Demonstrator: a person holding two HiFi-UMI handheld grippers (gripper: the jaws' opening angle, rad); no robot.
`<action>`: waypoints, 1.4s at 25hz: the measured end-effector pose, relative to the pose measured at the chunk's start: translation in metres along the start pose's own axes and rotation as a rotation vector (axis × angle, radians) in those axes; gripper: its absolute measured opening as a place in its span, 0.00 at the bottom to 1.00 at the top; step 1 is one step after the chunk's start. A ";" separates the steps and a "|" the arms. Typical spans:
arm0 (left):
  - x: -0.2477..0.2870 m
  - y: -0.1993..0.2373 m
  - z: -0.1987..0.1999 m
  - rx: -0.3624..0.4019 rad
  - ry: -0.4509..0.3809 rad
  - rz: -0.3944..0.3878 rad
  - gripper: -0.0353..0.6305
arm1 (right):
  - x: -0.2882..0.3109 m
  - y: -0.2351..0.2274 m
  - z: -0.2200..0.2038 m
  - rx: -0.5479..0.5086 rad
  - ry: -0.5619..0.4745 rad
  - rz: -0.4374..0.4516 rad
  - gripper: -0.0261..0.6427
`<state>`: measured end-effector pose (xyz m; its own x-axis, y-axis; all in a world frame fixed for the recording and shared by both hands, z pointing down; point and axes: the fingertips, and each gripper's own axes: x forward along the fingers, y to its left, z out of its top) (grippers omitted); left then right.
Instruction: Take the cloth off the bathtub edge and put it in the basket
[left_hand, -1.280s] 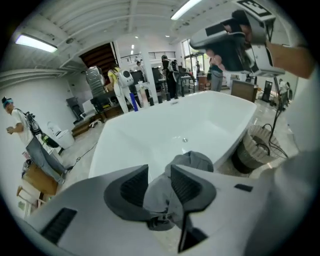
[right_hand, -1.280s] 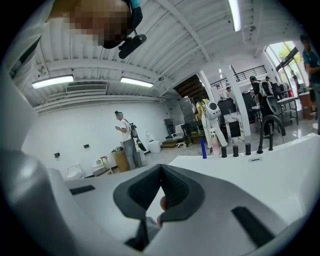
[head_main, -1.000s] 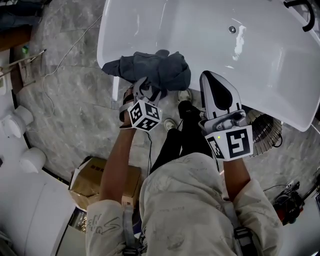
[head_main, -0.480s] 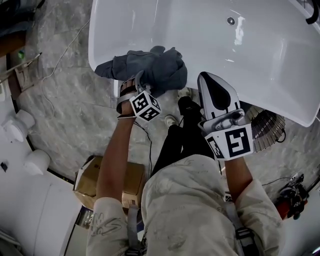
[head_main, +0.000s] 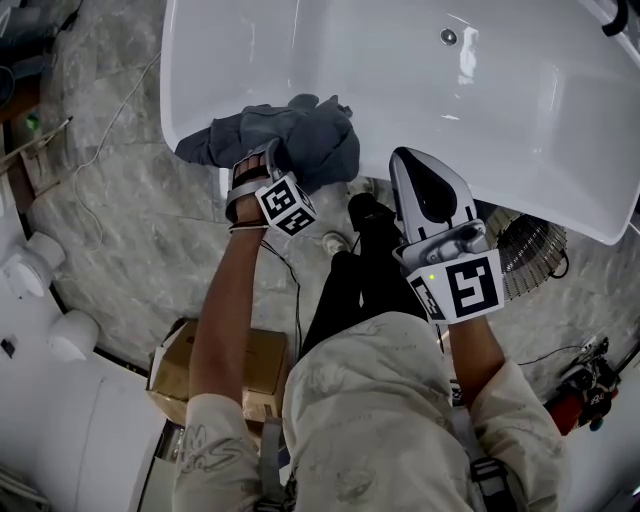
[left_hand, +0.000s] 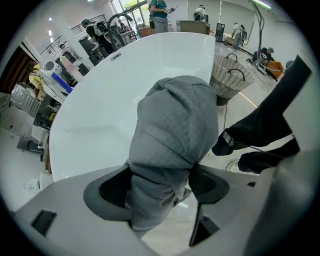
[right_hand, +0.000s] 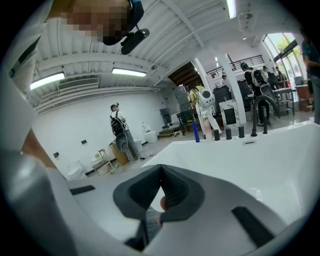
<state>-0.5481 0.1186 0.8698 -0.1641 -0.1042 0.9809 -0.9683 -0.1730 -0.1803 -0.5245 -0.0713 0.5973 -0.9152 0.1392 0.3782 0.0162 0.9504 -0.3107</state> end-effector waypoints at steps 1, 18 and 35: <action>-0.001 0.000 0.001 0.011 0.002 0.008 0.59 | -0.001 0.000 0.000 -0.002 -0.001 0.000 0.02; -0.041 -0.012 0.001 0.035 -0.073 0.088 0.20 | -0.017 0.036 0.006 -0.021 -0.025 0.008 0.02; -0.118 -0.020 -0.013 -0.384 -0.251 0.133 0.15 | -0.063 0.092 0.028 -0.090 -0.089 0.016 0.02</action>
<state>-0.5123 0.1465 0.7588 -0.2867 -0.3425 0.8947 -0.9492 0.2279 -0.2169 -0.4769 -0.0002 0.5202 -0.9466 0.1326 0.2938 0.0629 0.9699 -0.2353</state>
